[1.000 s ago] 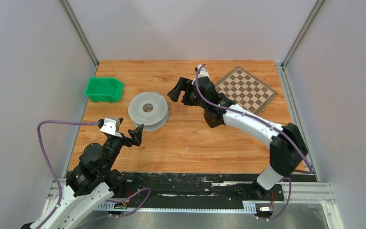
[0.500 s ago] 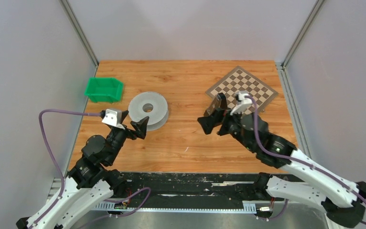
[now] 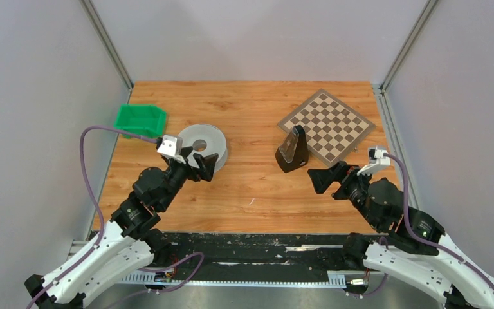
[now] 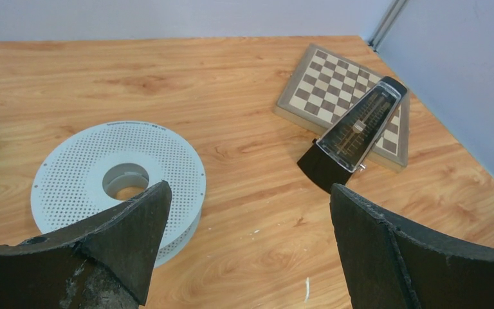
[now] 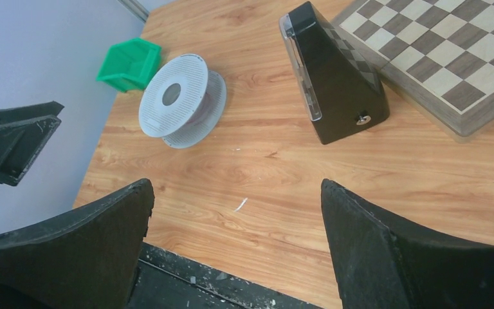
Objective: Wrap the cables
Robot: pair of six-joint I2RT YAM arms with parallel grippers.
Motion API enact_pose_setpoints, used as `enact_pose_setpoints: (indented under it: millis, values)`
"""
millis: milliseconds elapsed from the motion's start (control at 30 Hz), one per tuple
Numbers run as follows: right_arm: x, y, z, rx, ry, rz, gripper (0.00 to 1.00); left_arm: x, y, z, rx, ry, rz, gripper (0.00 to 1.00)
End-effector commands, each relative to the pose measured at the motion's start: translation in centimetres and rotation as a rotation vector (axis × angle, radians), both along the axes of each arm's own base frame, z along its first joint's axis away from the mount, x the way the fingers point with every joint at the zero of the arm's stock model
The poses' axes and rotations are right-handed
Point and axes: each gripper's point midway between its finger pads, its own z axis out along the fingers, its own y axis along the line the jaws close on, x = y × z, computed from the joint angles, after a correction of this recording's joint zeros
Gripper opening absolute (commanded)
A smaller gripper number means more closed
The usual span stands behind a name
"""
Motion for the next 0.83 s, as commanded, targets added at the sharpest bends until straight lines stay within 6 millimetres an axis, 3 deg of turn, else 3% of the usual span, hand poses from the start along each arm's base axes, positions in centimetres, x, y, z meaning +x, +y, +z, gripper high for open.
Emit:
enact_pose_setpoints:
  millis: [0,333,600,800]
  values:
    - [-0.6,-0.7,-0.7,-0.039,-0.003,0.014,1.00,-0.3,-0.4,3.0,-0.056,-0.016,-0.020,1.00]
    - [-1.4,-1.7,0.3,0.021,-0.036,0.020,1.00,-2.2,-0.2,2.8,-0.033,0.004,-0.087,1.00]
    - [-2.7,-0.7,2.3,0.085,-0.064,0.119,1.00,-2.9,-0.4,3.5,-0.052,0.012,-0.120,1.00]
    - [-2.5,0.1,1.4,0.094,-0.042,0.125,1.00,-3.1,-0.1,3.9,-0.066,0.007,-0.112,1.00]
